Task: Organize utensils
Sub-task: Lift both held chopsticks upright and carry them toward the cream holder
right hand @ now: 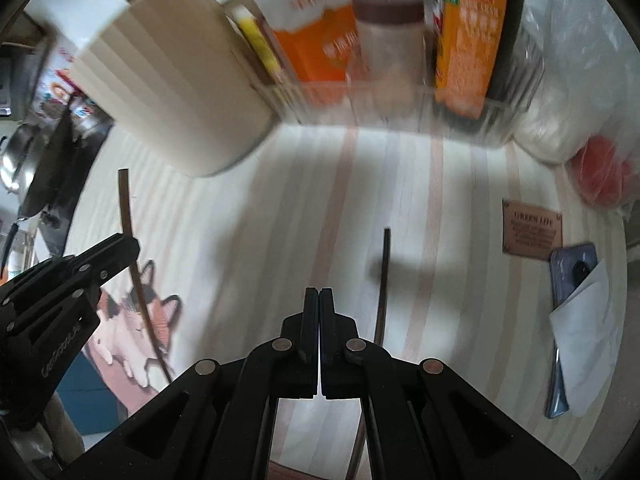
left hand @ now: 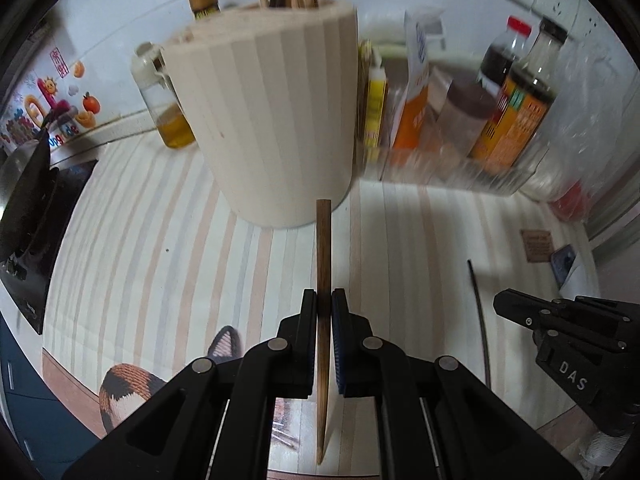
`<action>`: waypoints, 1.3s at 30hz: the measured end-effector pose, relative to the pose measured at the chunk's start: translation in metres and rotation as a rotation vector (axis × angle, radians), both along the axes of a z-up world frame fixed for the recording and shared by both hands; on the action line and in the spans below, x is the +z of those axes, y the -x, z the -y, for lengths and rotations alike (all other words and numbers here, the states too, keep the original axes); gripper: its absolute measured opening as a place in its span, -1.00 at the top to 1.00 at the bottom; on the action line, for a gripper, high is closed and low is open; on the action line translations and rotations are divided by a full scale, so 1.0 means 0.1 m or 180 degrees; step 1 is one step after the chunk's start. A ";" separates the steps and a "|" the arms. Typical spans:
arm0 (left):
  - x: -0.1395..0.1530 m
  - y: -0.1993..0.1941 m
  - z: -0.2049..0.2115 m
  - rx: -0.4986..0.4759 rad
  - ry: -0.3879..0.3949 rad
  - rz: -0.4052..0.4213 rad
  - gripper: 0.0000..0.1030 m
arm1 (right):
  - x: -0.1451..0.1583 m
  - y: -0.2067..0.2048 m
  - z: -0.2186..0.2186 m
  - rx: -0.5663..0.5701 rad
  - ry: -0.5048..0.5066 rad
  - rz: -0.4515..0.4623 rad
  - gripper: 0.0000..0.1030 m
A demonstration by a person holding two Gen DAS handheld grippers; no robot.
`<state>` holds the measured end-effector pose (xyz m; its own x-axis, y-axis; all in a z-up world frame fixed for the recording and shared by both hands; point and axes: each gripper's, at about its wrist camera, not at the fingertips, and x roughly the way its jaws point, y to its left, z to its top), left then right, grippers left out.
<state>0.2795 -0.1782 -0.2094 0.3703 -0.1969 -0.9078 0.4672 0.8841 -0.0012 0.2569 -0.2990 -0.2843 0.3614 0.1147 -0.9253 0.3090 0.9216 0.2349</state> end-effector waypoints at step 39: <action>0.33 -0.14 -0.06 0.0159 0.0169 0.0214 0.91 | -0.44 -0.06 0.06 0.0017 0.0191 -0.0528 0.91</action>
